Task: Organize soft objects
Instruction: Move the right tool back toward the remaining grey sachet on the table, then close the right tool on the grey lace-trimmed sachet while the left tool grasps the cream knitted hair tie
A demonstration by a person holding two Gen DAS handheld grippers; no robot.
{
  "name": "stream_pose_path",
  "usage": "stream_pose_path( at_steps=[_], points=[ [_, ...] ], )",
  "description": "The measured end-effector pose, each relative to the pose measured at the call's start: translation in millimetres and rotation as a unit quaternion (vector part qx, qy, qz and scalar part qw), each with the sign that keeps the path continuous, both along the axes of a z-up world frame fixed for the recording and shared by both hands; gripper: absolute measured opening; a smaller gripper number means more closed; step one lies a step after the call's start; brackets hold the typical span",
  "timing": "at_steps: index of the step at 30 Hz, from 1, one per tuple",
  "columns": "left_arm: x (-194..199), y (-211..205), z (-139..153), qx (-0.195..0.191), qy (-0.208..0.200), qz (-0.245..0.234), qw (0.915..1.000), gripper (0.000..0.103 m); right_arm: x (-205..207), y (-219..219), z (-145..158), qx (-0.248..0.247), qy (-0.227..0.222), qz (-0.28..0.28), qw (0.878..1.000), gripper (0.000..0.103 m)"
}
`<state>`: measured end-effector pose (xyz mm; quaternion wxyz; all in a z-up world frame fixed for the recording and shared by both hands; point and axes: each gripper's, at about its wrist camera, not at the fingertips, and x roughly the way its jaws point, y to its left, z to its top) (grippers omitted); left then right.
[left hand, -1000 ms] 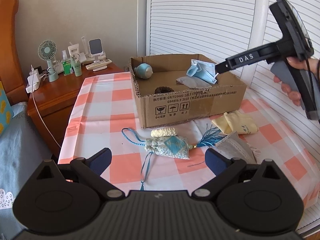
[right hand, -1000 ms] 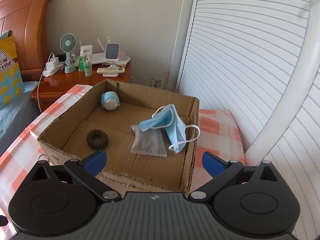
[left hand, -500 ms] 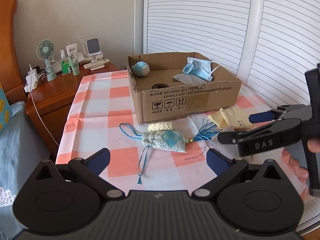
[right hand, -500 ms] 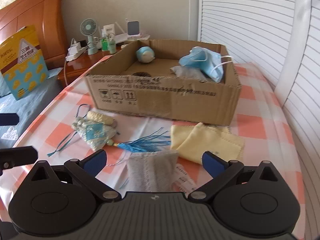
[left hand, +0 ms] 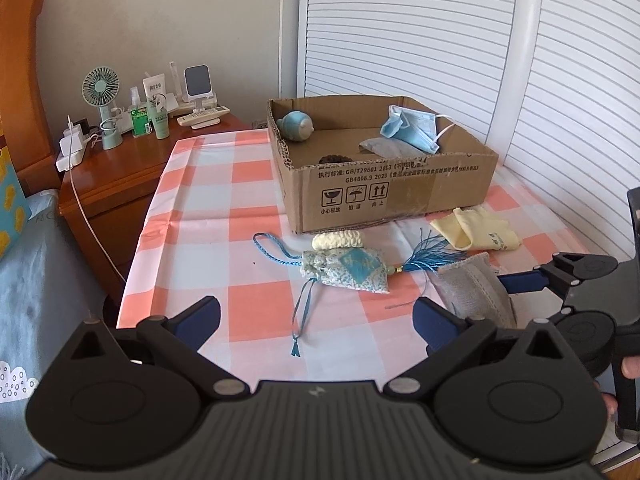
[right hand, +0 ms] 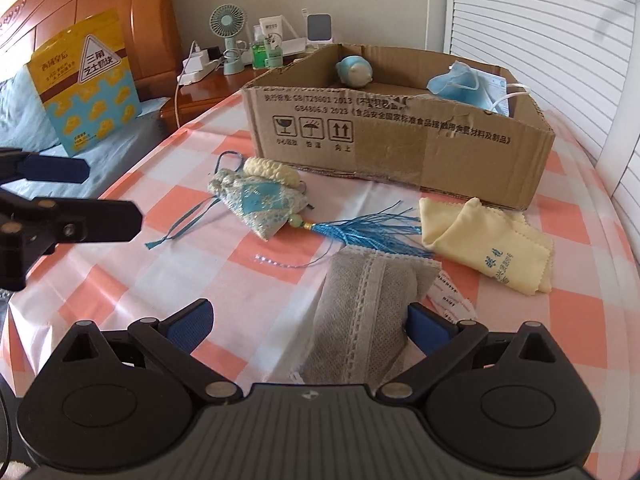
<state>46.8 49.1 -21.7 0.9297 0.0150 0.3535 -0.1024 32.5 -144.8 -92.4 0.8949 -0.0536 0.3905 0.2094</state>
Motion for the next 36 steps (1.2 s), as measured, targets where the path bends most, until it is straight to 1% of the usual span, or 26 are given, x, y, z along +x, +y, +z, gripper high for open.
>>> stream_pose_path(
  at_steps=[3, 7, 11, 25, 31, 34, 36],
  points=[
    [1, -3, -2, 0.002, 0.003, -0.006, 1.0000, 0.102, -8, 4, -2, -0.008, -0.003, 0.014, 1.000, 0.103],
    [4, -7, -5, 0.006, 0.006, -0.013, 0.9999, 0.102, -11, 6, -8, -0.027, -0.005, 0.011, 1.000, 0.103],
    [8, -12, -9, 0.012, 0.010, -0.019, 0.9997, 0.102, -17, 7, -11, -0.039, -0.022, 0.014, 0.999, 0.103],
    [43, -38, -22, 0.034, -0.002, -0.046, 0.9983, 0.102, -20, -1, -15, -0.027, -0.045, 0.030, 0.998, 0.103],
    [73, -53, -28, 0.041, -0.020, -0.056, 0.9974, 0.102, -20, -2, -16, -0.025, -0.049, 0.035, 0.998, 0.103],
    [90, -58, -37, 0.054, -0.019, -0.052, 0.9970, 0.102, -21, -3, -17, -0.024, -0.051, 0.037, 0.998, 0.103],
    [97, -58, -44, 0.056, -0.014, -0.054, 0.9969, 0.102, -22, -4, -17, -0.023, -0.053, 0.038, 0.998, 0.103]
  ],
)
